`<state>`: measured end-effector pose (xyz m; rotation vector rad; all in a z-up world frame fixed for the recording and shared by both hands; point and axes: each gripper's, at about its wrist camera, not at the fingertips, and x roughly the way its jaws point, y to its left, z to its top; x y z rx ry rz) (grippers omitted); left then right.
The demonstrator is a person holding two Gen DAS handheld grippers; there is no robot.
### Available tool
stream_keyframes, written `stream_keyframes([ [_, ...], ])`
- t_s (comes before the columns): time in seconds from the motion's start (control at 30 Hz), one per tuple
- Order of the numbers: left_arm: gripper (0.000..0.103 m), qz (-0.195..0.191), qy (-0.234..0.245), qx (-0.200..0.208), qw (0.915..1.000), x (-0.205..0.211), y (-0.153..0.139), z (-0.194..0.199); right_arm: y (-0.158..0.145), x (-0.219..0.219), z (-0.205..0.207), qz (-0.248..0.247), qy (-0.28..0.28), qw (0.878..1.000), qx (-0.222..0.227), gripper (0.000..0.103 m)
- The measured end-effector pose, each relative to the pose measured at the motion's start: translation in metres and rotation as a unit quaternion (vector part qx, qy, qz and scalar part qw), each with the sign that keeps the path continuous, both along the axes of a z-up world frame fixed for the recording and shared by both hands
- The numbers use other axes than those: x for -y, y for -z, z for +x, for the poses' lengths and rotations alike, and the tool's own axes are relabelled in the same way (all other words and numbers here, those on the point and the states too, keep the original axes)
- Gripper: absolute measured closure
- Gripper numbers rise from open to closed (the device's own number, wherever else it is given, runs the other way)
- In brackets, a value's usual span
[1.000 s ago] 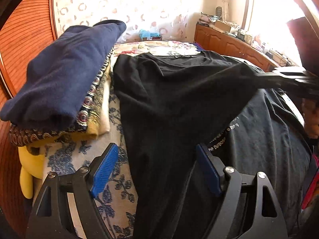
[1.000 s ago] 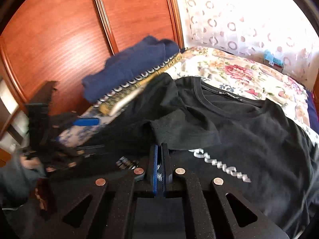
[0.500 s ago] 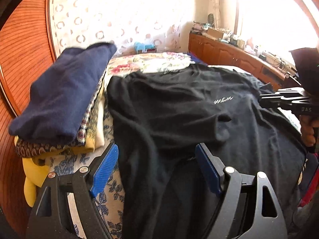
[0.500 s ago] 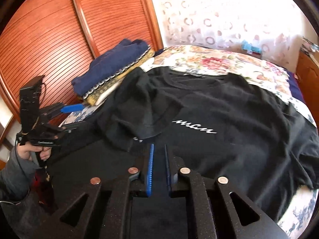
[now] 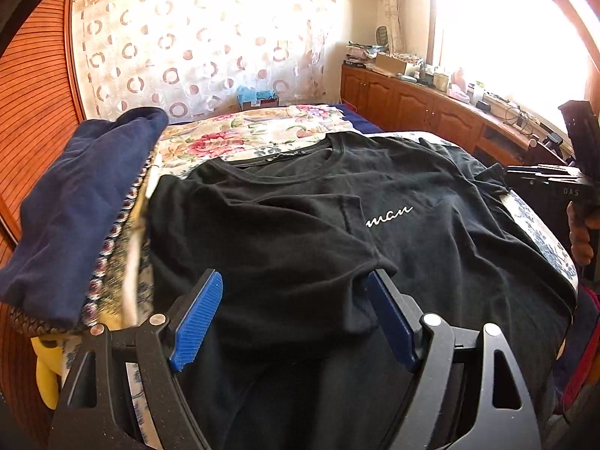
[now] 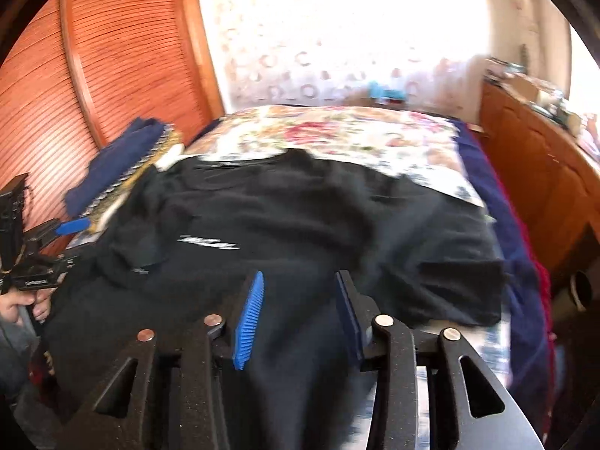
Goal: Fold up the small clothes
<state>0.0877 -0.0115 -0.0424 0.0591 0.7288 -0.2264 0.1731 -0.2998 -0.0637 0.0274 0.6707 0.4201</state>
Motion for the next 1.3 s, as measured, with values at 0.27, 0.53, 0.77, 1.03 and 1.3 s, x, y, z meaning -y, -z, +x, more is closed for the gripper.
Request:
stream_keyframes([
  [0.27, 0.022, 0.009, 0.0, -0.033, 0.9994, 0.016, 0.018, 0.023, 0.013, 0.057, 0.001, 0.013, 0.072, 0.997, -0.028, 0.051],
  [0.53, 0.02, 0.035, 0.005, -0.086, 0.9957, 0.026, 0.041, 0.038, 0.026, 0.086, 0.02, 0.004, 0.139, 0.989, -0.057, 0.05],
  [0.77, 0.012, 0.031, 0.015, -0.092, 0.9952, 0.029, 0.043, 0.039, 0.022, 0.088, 0.04, 0.038, 0.14, 0.986, -0.076, 0.05],
  [1.03, 0.012, 0.031, 0.015, -0.093, 0.9951, 0.029, 0.043, 0.041, 0.034, 0.092, 0.057, 0.036, 0.141, 0.985, -0.098, 0.05],
  [1.3, 0.011, 0.031, 0.014, -0.094, 0.995, 0.03, 0.043, 0.042, 0.016, 0.073, 0.049, -0.057, 0.117, 0.991, -0.015, 0.096],
])
